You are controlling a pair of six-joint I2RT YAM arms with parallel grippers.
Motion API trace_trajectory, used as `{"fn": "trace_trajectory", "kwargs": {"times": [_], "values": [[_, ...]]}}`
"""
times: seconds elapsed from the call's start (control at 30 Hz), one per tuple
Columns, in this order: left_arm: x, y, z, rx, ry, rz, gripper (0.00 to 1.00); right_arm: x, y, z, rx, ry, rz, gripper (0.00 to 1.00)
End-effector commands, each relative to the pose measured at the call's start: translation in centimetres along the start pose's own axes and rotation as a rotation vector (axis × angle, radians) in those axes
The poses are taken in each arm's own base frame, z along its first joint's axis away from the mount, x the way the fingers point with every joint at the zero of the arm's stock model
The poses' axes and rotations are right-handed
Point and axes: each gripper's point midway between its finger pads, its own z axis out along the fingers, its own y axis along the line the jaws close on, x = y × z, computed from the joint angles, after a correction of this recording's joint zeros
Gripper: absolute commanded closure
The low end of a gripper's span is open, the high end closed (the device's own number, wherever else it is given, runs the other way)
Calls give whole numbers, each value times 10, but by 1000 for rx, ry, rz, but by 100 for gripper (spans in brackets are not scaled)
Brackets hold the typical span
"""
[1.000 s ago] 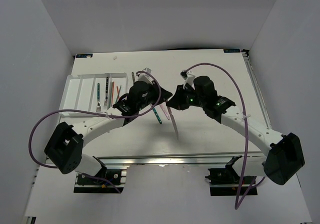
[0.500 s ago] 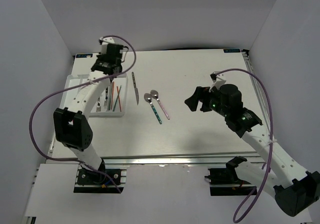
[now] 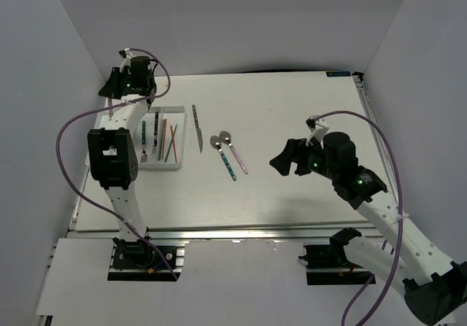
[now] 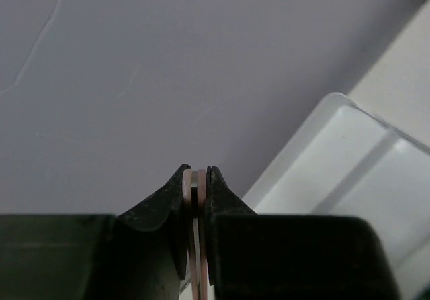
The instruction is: Sort the eating utensils into containers
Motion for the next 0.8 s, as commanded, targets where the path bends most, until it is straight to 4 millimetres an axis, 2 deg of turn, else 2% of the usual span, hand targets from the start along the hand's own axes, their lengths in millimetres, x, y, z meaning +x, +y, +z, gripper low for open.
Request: {"fn": "trace_trajectory", "kwargs": {"times": [0.0,0.07,0.1,0.2,0.3,0.4,0.5,0.53,0.57,0.77], "values": [[-11,37,15,-224,18,-53,100,3,15,-5,-86,-3,27,11],[-4,39,19,-268,38,-37,100,10,16,-5,-98,4,38,11],[4,45,34,-285,66,-35,100,10,17,-7,-103,-6,42,11],[20,38,54,-289,99,-18,100,13,17,-8,-108,-2,52,11],[20,39,59,-298,103,-24,100,18,17,-7,-116,15,53,11],[26,27,67,-294,119,35,100,23,13,-4,-101,28,61,11],[39,20,85,-322,159,39,100,21,15,-7,-108,9,69,11],[36,21,89,-332,162,17,100,21,15,-7,-108,4,77,11],[44,12,94,-326,181,53,100,18,16,-8,-111,-4,78,11],[38,-8,108,-246,134,49,100,11,19,-6,-109,14,59,11]]}}
